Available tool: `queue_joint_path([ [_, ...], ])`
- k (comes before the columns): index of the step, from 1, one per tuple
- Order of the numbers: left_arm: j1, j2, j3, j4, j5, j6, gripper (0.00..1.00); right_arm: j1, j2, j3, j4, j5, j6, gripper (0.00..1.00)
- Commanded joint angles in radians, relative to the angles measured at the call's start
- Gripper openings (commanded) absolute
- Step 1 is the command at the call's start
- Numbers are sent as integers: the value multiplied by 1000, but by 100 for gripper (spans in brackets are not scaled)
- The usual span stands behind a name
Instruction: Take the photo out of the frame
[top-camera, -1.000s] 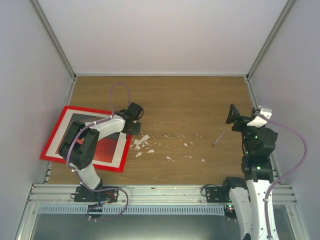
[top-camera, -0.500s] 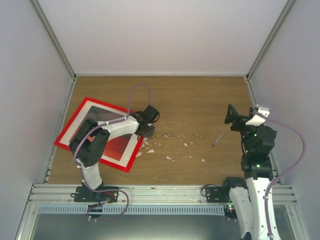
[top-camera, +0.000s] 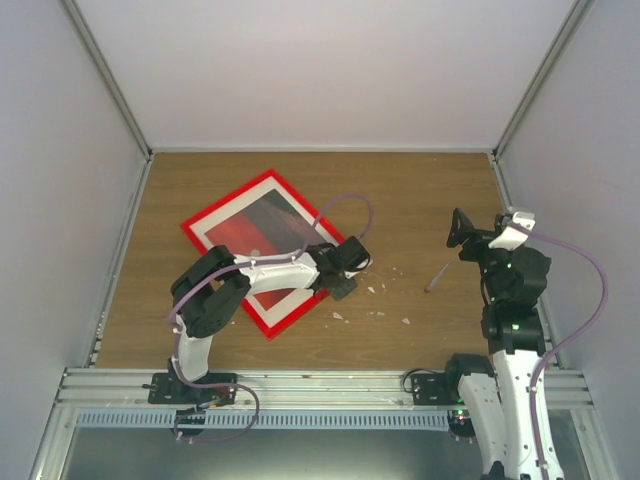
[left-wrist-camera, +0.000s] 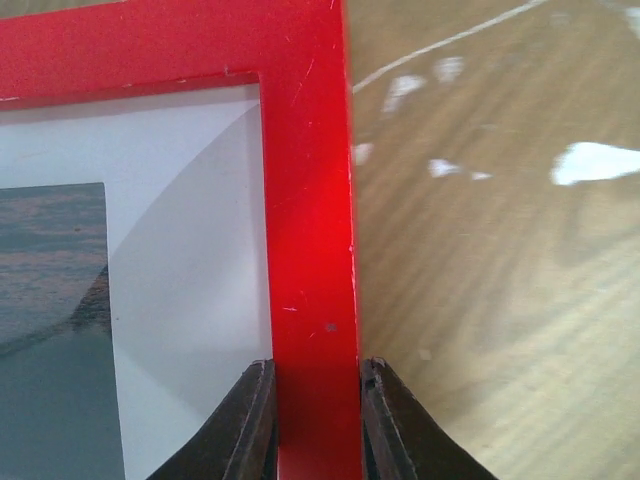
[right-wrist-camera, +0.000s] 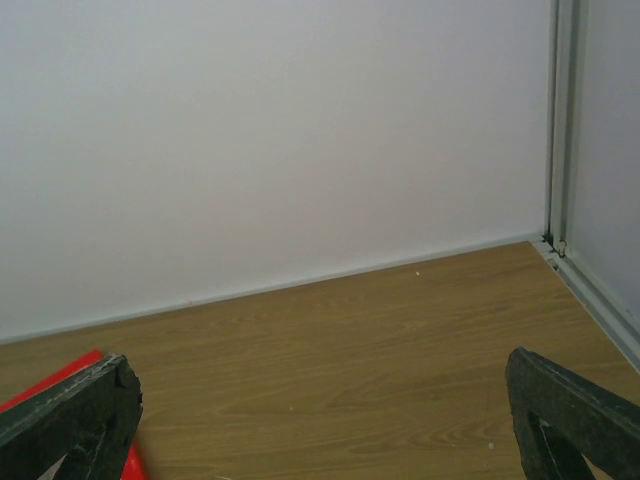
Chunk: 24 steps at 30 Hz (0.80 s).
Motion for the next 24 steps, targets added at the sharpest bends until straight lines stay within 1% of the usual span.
queue_joint_path([
  [1, -38, -28, 35, 103, -16, 78, 10, 2, 7, 18, -4, -7, -12, 100],
  [3, -46, -47, 33, 110, -20, 73, 11, 4, 14, 21, -6, -13, -14, 100],
  [6, -51, -86, 25, 107, -38, 51, 19, 5, 29, 26, -12, -32, -19, 100],
  [7, -51, -102, 20, 106, -43, 39, 23, 7, 37, 29, -13, -41, -20, 100],
  [9, -50, -150, -1, 107, -62, 11, 37, 9, 58, 36, -21, -66, -25, 99],
  [13, -36, -267, -87, 110, -91, -134, 50, 15, 109, 51, -24, -152, -36, 100],
  [15, -15, -346, -155, 112, -91, -225, 58, 21, 126, 46, -9, -212, -47, 100],
  [17, 23, -429, -236, 114, -78, -340, 65, 32, 156, 43, 0, -259, -55, 100],
  [21, 163, -602, -419, 120, 12, -491, 73, 86, 284, 52, 8, -302, -63, 100],
  [24, 275, -735, -547, 131, 74, -571, 77, 199, 377, 59, 29, -290, -67, 99],
])
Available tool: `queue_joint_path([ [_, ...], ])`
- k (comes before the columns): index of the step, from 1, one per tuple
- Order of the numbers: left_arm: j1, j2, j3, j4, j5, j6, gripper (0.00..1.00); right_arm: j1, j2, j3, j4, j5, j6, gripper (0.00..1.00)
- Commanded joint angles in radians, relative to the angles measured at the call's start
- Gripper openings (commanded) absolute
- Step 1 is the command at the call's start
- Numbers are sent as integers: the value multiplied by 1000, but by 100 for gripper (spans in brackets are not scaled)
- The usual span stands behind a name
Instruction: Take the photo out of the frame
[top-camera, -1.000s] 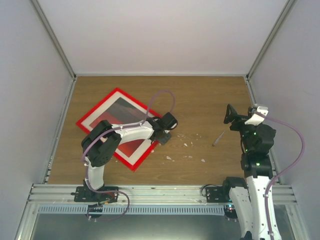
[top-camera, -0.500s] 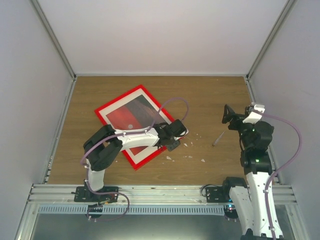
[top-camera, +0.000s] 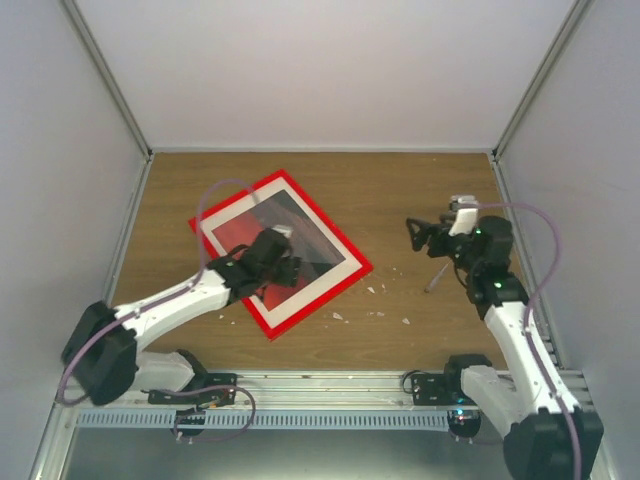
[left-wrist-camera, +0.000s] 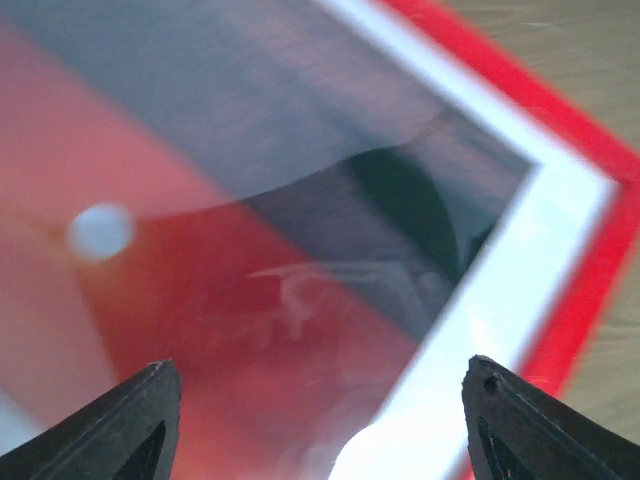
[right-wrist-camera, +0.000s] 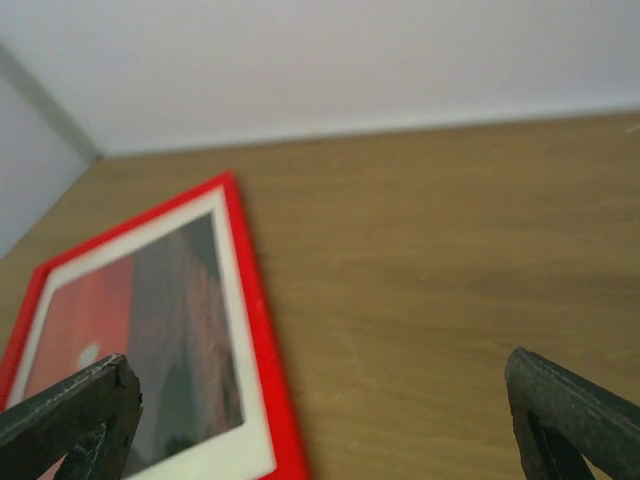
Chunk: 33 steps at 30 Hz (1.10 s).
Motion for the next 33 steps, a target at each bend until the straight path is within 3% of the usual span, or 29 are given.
queue_joint_path([
  [1, 141, -171, -163, 24, 86, -219, 79, 136, 124, 26, 41, -44, -26, 100],
  [6, 235, -352, -309, -11, 81, -357, 89, 246, 304, 66, 54, -54, -76, 100],
  [12, 356, -465, -472, -3, 150, -441, 90, 315, 523, 131, 24, 20, -125, 99],
  [22, 402, -372, -510, 86, 234, -392, 83, 372, 808, 259, 3, 29, -170, 88],
  [33, 401, -225, -464, 212, 362, -309, 73, 404, 916, 268, -9, -49, -150, 84],
])
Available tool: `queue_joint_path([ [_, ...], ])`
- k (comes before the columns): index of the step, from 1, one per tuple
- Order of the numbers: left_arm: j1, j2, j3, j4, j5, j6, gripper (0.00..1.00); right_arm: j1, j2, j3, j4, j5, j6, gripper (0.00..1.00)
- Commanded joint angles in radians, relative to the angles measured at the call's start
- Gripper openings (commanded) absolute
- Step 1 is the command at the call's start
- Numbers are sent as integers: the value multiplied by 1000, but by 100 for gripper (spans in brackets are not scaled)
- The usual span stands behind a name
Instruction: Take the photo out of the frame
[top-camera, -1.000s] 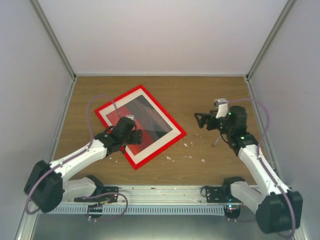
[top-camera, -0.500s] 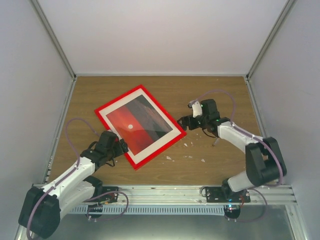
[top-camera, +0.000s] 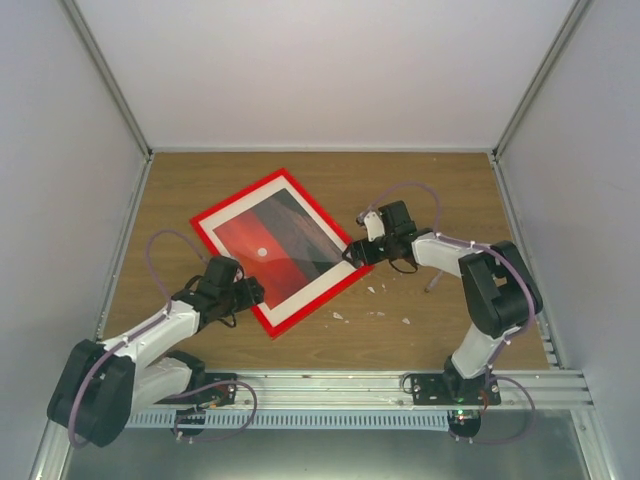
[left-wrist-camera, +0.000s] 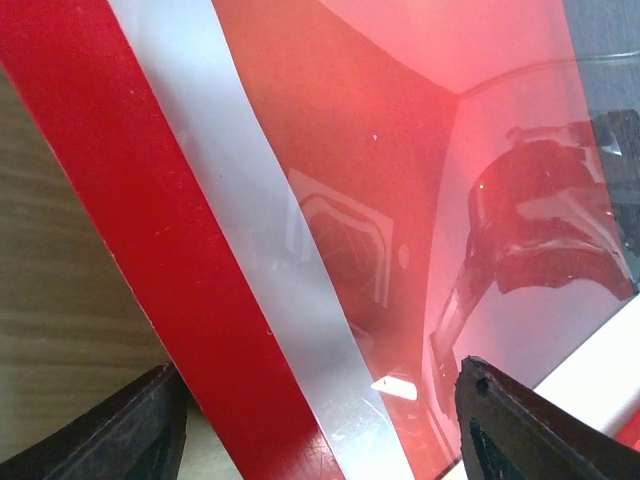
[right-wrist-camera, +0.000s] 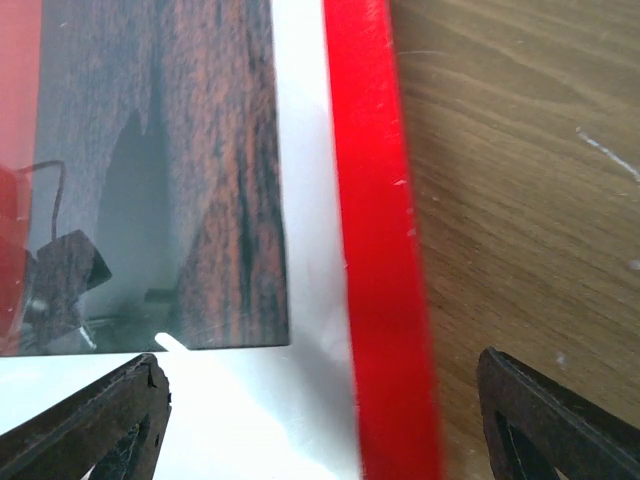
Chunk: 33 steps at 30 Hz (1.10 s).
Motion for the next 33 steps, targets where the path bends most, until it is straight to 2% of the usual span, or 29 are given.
queue_joint_path([
  [1, 5, 72, 44, 114, 77, 60, 73, 13, 19, -3, -4, -60, 4, 84],
  [6, 5, 188, 123, 173, 126, 104, 72, 14, -3, -44, -17, -67, 13, 84],
  [13, 1, 317, 238, 220, 171, 147, 73, 13, -114, -149, -22, -48, 45, 85],
  [24, 1, 530, 484, 220, 187, 209, 76, 14, -267, -218, -19, 97, 127, 92],
  [28, 2, 547, 499, 203, 183, 202, 77, 14, -267, -238, -19, 99, 138, 92],
  [33, 6, 455, 442, 160, 102, 189, 80, 14, -345, -257, -41, 190, 143, 94],
])
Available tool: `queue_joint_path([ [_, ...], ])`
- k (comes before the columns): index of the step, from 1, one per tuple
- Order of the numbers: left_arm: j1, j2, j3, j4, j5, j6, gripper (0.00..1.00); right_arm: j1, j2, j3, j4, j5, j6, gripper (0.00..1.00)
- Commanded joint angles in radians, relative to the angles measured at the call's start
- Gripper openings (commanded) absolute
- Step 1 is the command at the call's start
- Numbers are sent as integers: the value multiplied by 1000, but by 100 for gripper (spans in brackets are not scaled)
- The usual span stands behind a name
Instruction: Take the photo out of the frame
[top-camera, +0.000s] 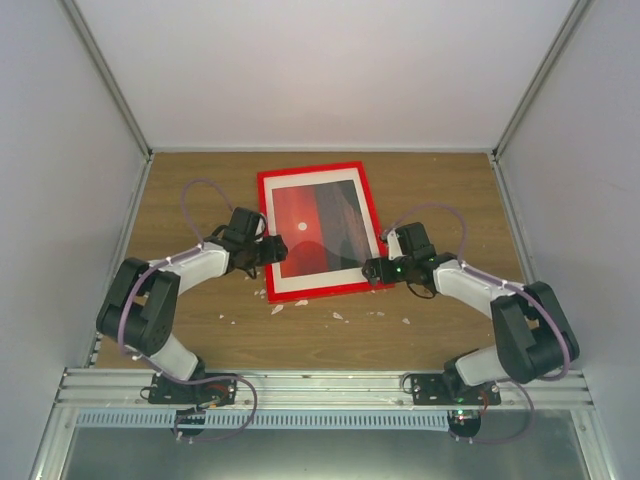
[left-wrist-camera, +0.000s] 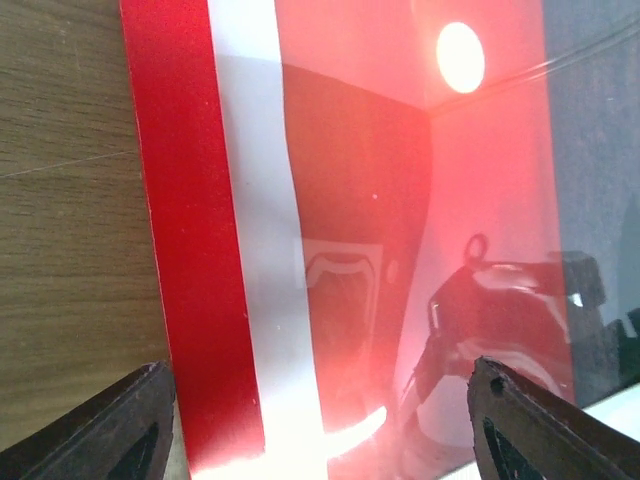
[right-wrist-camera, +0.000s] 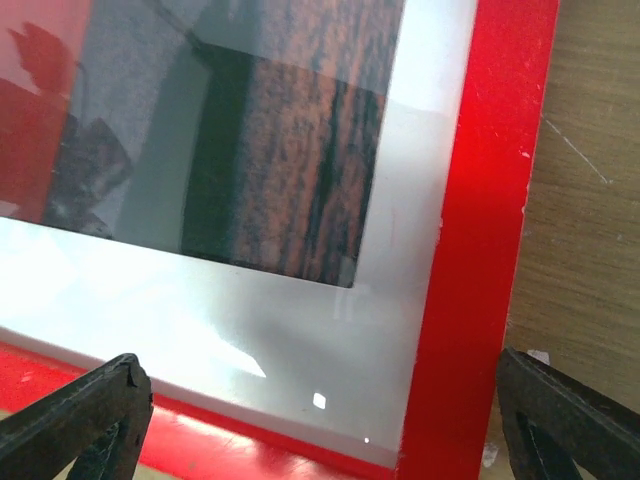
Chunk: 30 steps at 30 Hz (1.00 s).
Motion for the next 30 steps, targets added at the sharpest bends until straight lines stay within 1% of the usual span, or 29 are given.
queue_joint_path([
  [1, -13, -108, -32, 55, 2, 2, 80, 24, -85, -6, 9, 29, 6, 95],
  [6, -32, -184, -117, 14, -46, -6, 80, 75, -128, -4, -7, 93, 17, 99],
  [13, -64, -234, -220, -5, -107, -21, 74, 235, -162, 0, 4, 210, -26, 100],
  [21, -90, -201, -215, 6, -122, -15, 60, 412, -223, -9, 69, 302, -151, 100],
  [24, -99, -163, -207, 19, -121, -13, 54, 472, -200, 0, 78, 354, -181, 99],
  [30, -116, -142, -195, 4, -138, -1, 37, 619, -106, 29, 78, 478, -262, 100],
])
